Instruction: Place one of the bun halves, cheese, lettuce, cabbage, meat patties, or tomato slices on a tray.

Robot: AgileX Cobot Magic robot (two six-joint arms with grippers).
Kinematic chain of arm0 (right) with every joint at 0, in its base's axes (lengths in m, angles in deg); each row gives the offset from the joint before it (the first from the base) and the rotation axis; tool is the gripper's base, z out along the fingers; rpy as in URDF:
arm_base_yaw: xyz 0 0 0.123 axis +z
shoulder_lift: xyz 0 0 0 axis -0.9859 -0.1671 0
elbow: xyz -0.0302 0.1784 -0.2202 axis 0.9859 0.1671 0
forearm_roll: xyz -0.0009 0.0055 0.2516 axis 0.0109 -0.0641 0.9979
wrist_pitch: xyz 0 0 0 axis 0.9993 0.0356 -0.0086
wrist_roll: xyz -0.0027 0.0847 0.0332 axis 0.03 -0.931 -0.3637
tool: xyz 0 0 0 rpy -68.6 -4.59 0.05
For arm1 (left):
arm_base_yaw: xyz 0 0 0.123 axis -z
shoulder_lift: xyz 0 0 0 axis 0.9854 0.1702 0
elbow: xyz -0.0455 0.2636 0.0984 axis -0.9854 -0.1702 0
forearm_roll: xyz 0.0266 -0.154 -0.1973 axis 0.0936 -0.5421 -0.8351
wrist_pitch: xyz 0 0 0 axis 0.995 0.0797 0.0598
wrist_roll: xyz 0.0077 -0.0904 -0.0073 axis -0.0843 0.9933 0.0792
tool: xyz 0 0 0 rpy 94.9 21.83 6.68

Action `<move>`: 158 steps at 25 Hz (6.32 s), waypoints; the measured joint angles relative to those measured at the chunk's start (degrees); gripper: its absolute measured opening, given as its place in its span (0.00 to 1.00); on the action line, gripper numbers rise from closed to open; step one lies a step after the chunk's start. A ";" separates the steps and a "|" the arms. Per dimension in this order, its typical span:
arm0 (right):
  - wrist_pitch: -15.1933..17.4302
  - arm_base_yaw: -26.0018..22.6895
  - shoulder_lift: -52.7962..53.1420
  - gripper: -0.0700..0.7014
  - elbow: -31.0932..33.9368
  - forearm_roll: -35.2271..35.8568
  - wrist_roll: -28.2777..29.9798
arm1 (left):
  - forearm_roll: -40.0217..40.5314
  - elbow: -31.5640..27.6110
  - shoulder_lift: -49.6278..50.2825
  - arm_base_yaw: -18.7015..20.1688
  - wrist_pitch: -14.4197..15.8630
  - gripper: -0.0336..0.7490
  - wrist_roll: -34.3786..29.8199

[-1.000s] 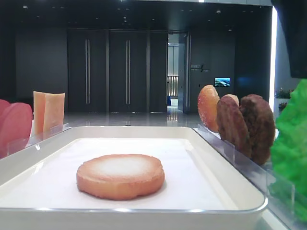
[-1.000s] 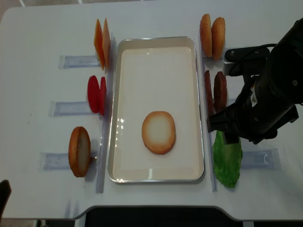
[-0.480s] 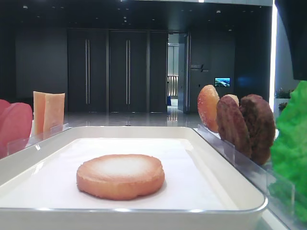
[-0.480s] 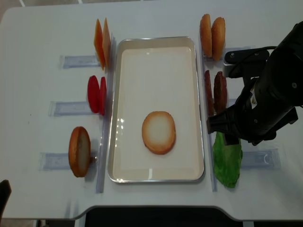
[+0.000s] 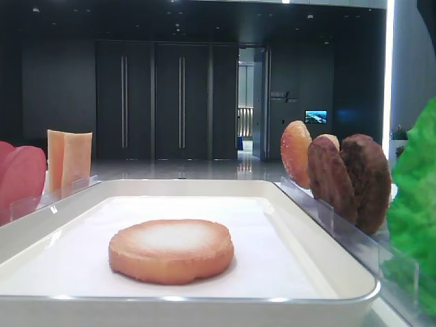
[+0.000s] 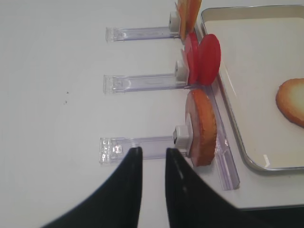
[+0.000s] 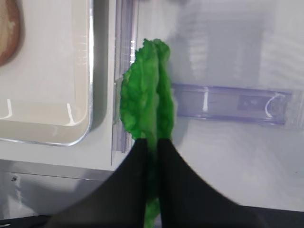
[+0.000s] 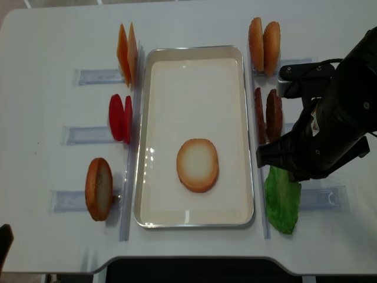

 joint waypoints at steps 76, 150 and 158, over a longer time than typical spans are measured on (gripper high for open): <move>-24.57 5.64 -22.92 0.12 -15.36 35.44 29.50 | 0.00 0.00 0.00 0.00 0.00 0.06 0.00; 7.05 5.64 -22.25 0.71 -35.95 -9.54 1.03 | 0.00 0.00 0.00 0.00 0.00 0.06 0.00; 7.59 2.03 -22.15 0.71 -39.91 -10.14 4.55 | 0.00 0.00 0.00 0.00 0.00 0.06 0.00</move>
